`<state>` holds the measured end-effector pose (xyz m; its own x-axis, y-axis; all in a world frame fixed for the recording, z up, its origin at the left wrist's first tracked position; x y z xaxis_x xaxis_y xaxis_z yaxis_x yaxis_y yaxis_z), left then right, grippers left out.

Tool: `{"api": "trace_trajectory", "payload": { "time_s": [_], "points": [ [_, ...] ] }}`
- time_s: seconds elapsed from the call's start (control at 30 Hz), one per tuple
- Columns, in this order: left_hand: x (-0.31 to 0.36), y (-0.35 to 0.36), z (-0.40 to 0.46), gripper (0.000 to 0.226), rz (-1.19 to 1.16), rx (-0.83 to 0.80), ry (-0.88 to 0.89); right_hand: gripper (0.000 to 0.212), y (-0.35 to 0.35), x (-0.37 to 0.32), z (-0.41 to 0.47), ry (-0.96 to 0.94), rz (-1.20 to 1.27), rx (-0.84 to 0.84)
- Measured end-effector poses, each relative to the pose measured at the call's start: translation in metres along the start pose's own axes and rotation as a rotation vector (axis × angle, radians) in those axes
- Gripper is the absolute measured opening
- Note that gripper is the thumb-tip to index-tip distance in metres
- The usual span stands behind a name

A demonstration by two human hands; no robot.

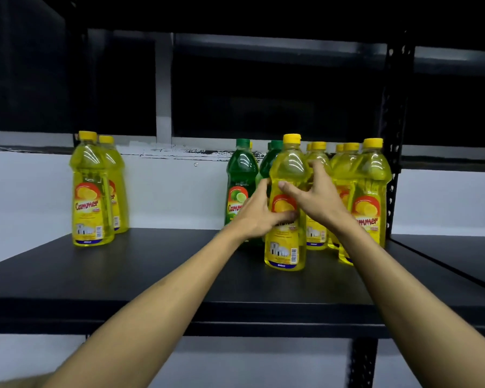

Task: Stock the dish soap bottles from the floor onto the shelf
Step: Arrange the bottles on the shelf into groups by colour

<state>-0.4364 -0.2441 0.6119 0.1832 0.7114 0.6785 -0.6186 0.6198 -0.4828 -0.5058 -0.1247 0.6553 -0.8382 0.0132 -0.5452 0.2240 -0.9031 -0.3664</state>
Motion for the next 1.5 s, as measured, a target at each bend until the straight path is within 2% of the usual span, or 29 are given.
{"api": "trace_trajectory", "payload": {
  "time_s": [0.1, 0.3, 0.63, 0.97, 1.03, 1.2, 1.27, 1.5],
  "points": [
    [-0.007, -0.032, -0.02, 0.083, 0.039, 0.022, 0.0, 0.06, 0.034, -0.02, -0.005, -0.017, 0.145, -0.123],
    [-0.028, -0.113, -0.064, 0.087, 0.144, 0.111, -0.069, 0.054, 0.104, -0.071, -0.009, -0.07, 0.3, -0.197],
    [-0.073, -0.239, -0.135, 0.089, 0.191, 0.229, -0.186, 0.051, 0.223, -0.155, -0.016, -0.108, 0.511, -0.27],
    [-0.109, -0.318, -0.183, 0.078, 0.235, 0.334, -0.28, 0.056, 0.306, -0.211, -0.016, -0.149, 0.595, -0.3],
    [-0.115, -0.323, -0.196, 0.069, 0.313, 0.291, -0.335, 0.056, 0.319, -0.217, -0.014, -0.138, 0.605, -0.315],
    [-0.161, -0.321, -0.234, 0.06, 0.714, -0.05, -0.611, 0.06, 0.344, -0.227, -0.009, -0.124, 0.6, -0.343],
    [-0.175, -0.325, -0.241, 0.064, 0.763, -0.058, -0.666, 0.063, 0.352, -0.23, -0.007, -0.123, 0.607, -0.352],
    [-0.177, -0.324, -0.24, 0.062, 0.787, -0.033, -0.636, 0.059, 0.367, -0.237, -0.005, -0.137, 0.633, -0.372]
  ]
}}
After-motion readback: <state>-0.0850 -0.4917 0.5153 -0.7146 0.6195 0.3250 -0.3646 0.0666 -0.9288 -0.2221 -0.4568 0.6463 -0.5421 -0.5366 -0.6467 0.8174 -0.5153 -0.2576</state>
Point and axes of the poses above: each hand's wrist, its own z-axis towards the middle knuckle, its own y-axis out of the palm, x = y × z, the point moved 8 cm from there along z, towards the middle knuckle, and after that the axes turned 2 degrees about -z, right-handed, at the moved point
